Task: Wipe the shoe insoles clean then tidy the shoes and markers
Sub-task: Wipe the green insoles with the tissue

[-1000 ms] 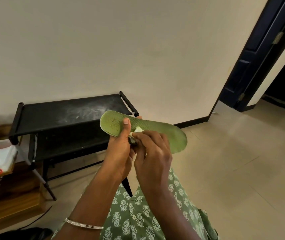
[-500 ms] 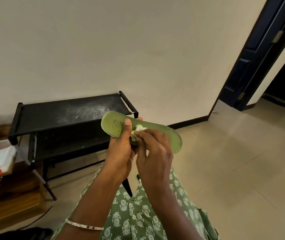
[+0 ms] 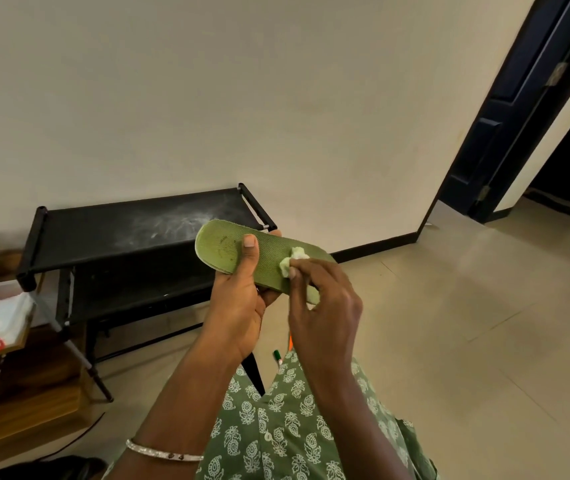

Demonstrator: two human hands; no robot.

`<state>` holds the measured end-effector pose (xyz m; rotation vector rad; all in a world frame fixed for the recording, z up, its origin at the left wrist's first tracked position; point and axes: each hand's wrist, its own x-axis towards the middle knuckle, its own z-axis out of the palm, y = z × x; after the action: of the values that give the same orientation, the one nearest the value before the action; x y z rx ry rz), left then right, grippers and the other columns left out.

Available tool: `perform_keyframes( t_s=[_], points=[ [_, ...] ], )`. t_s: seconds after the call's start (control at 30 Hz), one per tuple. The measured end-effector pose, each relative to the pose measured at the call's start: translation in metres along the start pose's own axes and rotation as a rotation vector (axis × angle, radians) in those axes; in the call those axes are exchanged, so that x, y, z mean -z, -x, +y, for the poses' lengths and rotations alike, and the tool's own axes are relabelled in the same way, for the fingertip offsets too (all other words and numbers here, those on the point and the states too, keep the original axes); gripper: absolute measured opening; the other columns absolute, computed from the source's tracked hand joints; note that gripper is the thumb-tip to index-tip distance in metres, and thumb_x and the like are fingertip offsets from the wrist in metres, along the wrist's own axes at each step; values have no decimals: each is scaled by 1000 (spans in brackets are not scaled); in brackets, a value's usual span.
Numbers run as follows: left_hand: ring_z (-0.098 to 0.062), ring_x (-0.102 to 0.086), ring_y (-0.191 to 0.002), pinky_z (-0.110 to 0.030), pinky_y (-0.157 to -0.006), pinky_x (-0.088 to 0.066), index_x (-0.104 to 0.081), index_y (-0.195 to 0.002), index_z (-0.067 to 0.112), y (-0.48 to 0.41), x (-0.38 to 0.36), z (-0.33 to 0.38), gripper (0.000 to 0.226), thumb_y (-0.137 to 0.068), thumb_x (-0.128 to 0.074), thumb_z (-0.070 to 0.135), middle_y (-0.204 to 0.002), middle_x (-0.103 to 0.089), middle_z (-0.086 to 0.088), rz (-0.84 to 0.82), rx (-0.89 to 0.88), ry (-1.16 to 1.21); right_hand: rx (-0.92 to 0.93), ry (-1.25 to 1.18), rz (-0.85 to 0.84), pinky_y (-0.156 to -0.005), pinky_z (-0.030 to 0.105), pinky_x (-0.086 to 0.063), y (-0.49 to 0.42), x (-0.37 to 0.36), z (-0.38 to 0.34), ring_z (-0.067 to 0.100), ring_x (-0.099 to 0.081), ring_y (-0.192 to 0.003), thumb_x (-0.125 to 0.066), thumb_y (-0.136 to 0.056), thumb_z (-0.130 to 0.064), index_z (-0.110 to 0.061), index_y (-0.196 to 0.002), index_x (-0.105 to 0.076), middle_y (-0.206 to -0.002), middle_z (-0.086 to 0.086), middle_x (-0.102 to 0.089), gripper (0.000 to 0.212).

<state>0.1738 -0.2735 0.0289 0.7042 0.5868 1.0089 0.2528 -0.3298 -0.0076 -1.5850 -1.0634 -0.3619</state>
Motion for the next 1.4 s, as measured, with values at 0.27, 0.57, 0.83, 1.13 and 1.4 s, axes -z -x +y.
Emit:
perform_keyframes(
  t_s=[0.27, 0.57, 0.83, 1.13, 1.4],
  points=[
    [-17, -73, -93, -29, -72, -62, -64, -126, 10, 1, 4, 0, 36, -99, -54, 33, -121, -71, -10, 26, 38, 26, 135, 80, -5, -78, 13, -46, 2, -3, -6, 11, -62, -88, -77, -85, -18, -11, -95, -78, -95, 0, -72, 12],
    [-20, -72, -103, -34, -77, -62, -61, -129, 7, -3, 4, -2, 38, -101, -51, 32, -120, -72, -5, 3, 69, 33, -157, -58, -14, -74, 29, -57, -4, 6, 7, 3, -65, -82, -75, -87, -21, -19, -98, -71, -90, -9, -70, 12],
    [-17, -74, -83, -32, -77, -62, -65, -117, 9, -3, 8, -3, 32, -99, -55, 33, -101, -75, -7, 11, 63, 24, 92, 23, -50, -74, 23, -52, 1, -4, -4, 9, -62, -89, -75, -87, -16, -17, -108, -76, -97, -4, -71, 20],
    [-20, -71, -106, -35, -79, -62, -58, -133, 7, -3, 3, 0, 44, -100, -51, 35, -122, -71, -5, 0, 44, 2, -183, -108, -33, -78, 13, -52, -10, 10, 11, 2, -64, -90, -76, -85, -15, -18, -99, -78, -99, -5, -68, 14],
    [-14, -71, -74, -29, -68, -63, -66, -107, 10, -3, 5, -4, 25, -98, -56, 31, -92, -75, -3, -3, 47, 32, 100, 35, -58, -77, 21, -49, -1, -2, -10, 11, -62, -88, -74, -86, -11, -13, -94, -76, -93, -3, -71, 8]
  ],
)
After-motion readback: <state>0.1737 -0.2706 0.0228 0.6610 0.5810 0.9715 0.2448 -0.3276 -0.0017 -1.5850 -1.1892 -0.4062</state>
